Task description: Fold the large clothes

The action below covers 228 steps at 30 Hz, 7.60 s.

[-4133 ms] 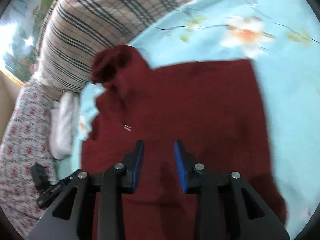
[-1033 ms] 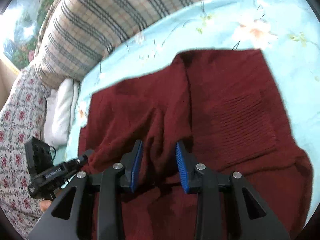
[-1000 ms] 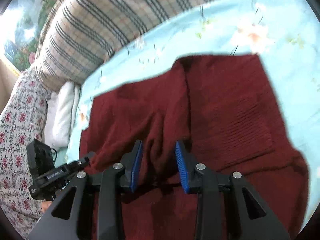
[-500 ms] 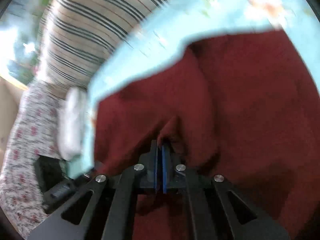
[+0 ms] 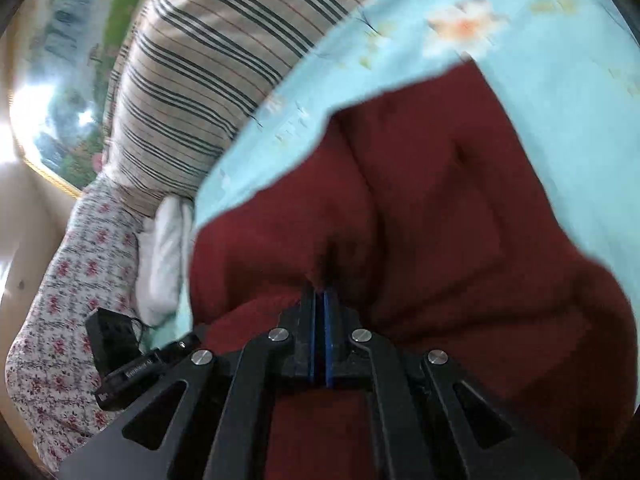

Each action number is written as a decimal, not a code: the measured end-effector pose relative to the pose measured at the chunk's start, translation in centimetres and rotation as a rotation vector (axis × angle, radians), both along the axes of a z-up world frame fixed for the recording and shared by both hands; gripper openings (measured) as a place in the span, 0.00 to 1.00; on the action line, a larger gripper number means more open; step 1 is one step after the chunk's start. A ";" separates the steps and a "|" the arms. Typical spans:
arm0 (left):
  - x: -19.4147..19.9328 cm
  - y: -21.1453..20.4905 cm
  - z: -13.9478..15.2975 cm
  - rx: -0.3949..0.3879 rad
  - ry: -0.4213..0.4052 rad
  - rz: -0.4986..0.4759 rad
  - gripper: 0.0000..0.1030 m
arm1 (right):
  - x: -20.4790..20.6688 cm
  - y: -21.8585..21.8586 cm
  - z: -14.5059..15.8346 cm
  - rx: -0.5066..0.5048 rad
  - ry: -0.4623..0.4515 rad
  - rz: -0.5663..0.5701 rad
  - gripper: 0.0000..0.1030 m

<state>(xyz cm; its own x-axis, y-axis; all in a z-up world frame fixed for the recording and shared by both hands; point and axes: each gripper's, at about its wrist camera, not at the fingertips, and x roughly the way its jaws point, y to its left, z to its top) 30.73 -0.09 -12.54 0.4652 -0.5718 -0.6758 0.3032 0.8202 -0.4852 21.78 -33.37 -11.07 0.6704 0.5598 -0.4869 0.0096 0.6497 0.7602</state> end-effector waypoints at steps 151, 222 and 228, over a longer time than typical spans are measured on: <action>7.6 4.3 2.2 -0.123 -0.013 0.136 0.20 | 11.2 -2.8 3.5 -0.329 0.012 0.053 0.45; -4.9 -7.2 7.5 -0.200 -0.198 -0.031 0.11 | 6.6 3.6 -0.5 0.187 0.140 0.236 0.08; -4.0 -14.2 1.3 -0.016 -0.110 -0.105 0.11 | 5.1 -5.7 -2.3 0.548 0.106 0.040 0.50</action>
